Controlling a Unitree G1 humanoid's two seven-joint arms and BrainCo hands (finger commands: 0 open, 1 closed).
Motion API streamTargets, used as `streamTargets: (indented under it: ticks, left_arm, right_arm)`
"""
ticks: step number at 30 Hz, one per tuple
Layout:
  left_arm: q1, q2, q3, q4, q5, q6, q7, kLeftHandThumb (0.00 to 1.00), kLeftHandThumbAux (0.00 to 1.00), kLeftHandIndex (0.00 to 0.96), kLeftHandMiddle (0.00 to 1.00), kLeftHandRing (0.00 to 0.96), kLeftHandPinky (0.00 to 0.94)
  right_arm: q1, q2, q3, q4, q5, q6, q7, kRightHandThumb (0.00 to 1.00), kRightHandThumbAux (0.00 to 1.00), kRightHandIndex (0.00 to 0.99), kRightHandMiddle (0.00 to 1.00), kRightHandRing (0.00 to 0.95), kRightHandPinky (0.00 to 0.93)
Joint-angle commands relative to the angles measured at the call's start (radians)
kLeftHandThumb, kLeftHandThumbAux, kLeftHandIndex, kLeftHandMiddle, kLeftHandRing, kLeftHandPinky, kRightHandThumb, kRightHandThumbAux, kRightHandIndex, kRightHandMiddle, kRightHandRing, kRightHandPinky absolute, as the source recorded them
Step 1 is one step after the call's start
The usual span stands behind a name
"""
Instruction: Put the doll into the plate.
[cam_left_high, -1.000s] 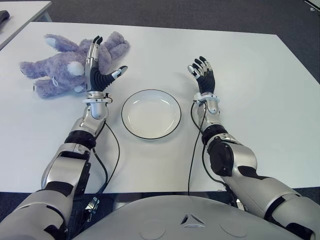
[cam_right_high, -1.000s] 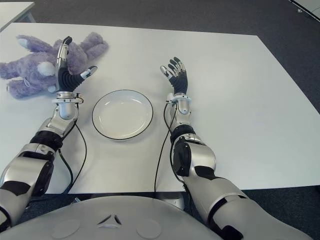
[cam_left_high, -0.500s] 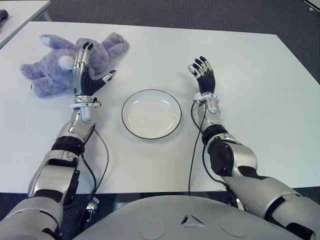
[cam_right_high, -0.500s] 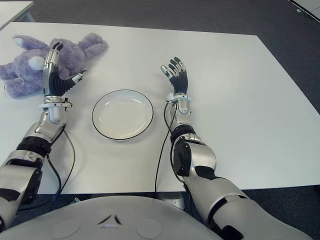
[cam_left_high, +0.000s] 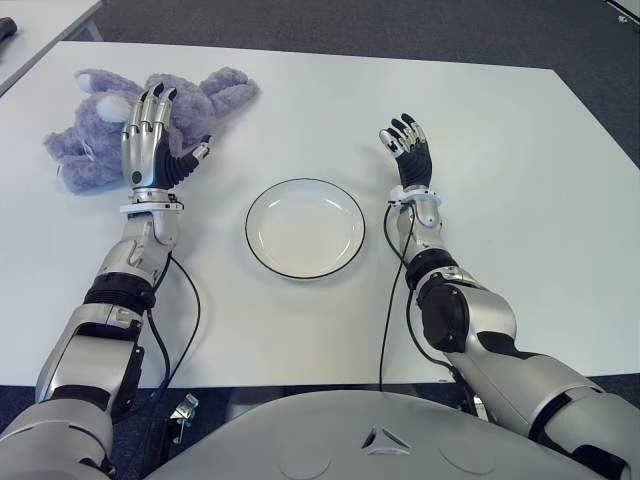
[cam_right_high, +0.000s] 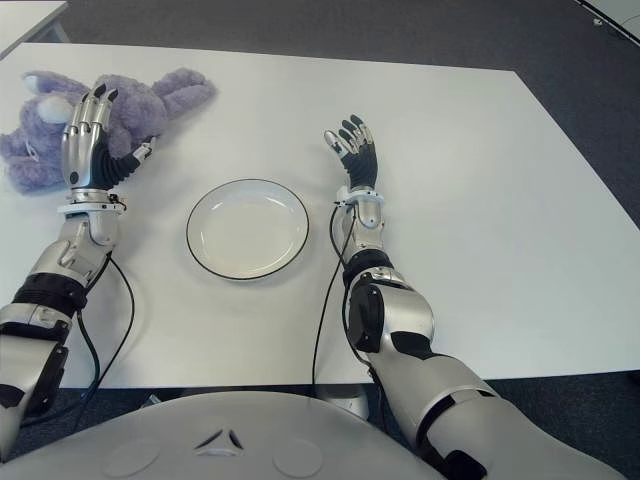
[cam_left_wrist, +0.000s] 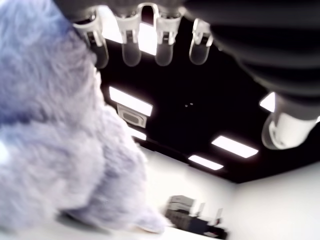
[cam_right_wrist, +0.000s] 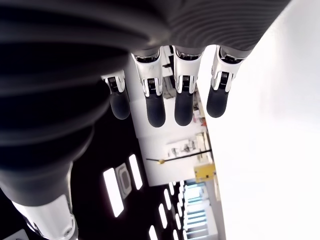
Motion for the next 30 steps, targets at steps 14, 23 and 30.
streamTargets:
  ticks: [14,23,30]
  left_arm:
    - [0.009,0.017,-0.073,-0.156,0.177,0.233,0.043,0.337,0.381,0.0,0.072,0.038,0.0]
    - [0.0,0.003,-0.062,-0.2,0.16,0.212,0.075,0.347,0.356,0.0,0.07,0.041,0.0]
    - [0.003,-0.01,-0.057,-0.342,0.192,0.278,0.039,0.315,0.328,0.0,0.068,0.041,0.0]
  right_arm:
    - [0.247,0.052,-0.011,0.128,0.024,0.035,-0.004,0.049,0.727,0.121,0.166,0.137,0.133]
    - [0.247,0.05,-0.007,0.128,0.02,0.039,-0.011,0.041,0.726,0.123,0.167,0.132,0.123]
    - [0.247,0.05,-0.006,0.128,0.019,0.04,-0.009,0.042,0.729,0.13,0.175,0.14,0.14]
